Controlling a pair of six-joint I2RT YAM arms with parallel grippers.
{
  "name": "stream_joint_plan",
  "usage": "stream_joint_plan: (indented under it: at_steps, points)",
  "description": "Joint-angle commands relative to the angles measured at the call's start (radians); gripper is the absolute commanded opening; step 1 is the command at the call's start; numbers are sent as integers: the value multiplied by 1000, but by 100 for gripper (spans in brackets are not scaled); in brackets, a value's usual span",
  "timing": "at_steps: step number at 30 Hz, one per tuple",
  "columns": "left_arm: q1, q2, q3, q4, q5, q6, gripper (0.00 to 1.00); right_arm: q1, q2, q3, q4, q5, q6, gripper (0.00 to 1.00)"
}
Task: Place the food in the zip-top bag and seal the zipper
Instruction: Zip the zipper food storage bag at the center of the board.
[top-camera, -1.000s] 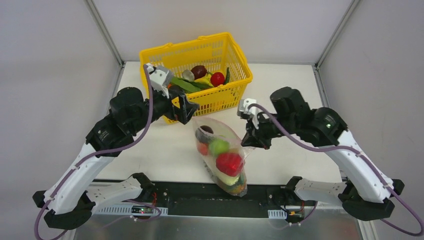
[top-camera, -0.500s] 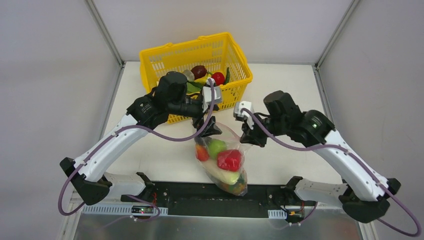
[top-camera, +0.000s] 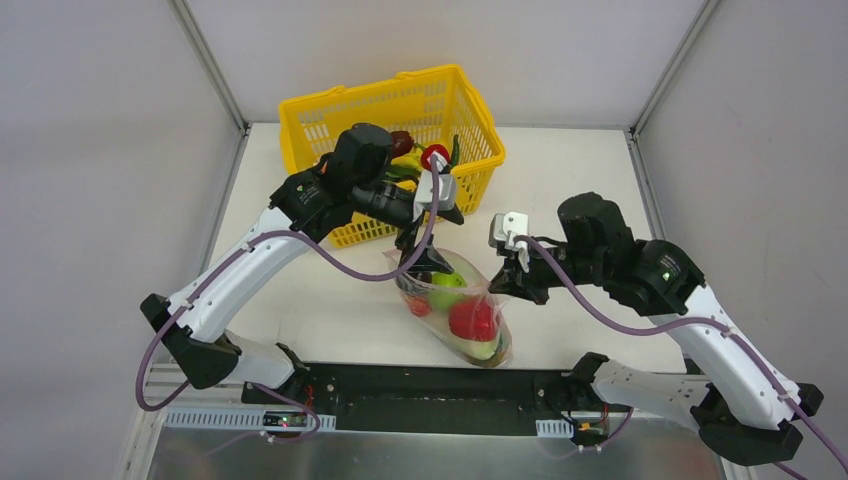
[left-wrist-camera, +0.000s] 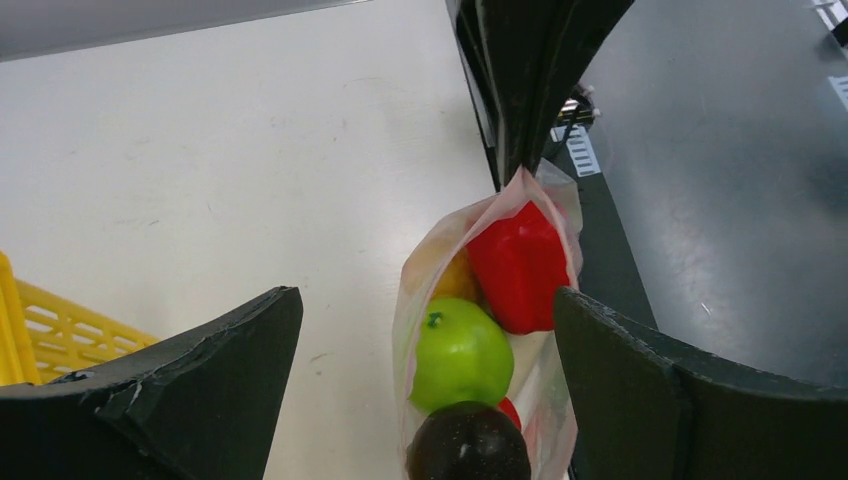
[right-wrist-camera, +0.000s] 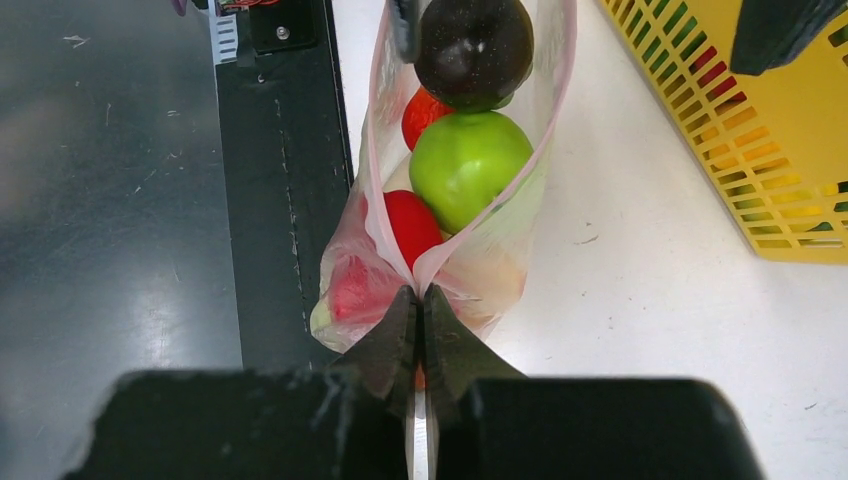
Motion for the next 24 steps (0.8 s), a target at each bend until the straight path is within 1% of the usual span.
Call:
stream_joint_plan:
  at_steps: [1, 4, 6, 8, 12, 16, 19, 20, 21, 24]
  points:
    - [-52, 29, 113, -188, 56, 141, 99, -1, -9, 13, 69, -10, -21, 0]
    - [-97, 67, 160, -281, -27, 207, 99, -2, -6, 10, 77, -9, -19, 0]
    - [-118, 112, 214, -371, -51, 236, 99, -1, -6, 6, 91, 0, -13, 0]
    - [-134, 149, 263, -416, -82, 227, 99, -1, -7, 7, 94, 6, -10, 0]
    - [-154, 176, 269, -371, -195, 131, 99, -1, -21, 7, 111, 4, -5, 0]
    - [-188, 155, 227, -329, -273, 118, 99, -1, -38, 4, 131, -1, 3, 0]
    - [-207, 133, 193, -308, -312, 119, 98, -2, -49, -5, 151, 33, 13, 0]
    - [-212, 128, 188, -303, -316, 114, 96, -1, -52, -8, 153, 43, 15, 0]
    - [-214, 124, 186, -296, -316, 108, 91, -2, -50, -12, 155, 47, 15, 0]
    - [-217, 116, 183, -283, -352, 65, 75, -1, -54, -17, 162, 59, 21, 0]
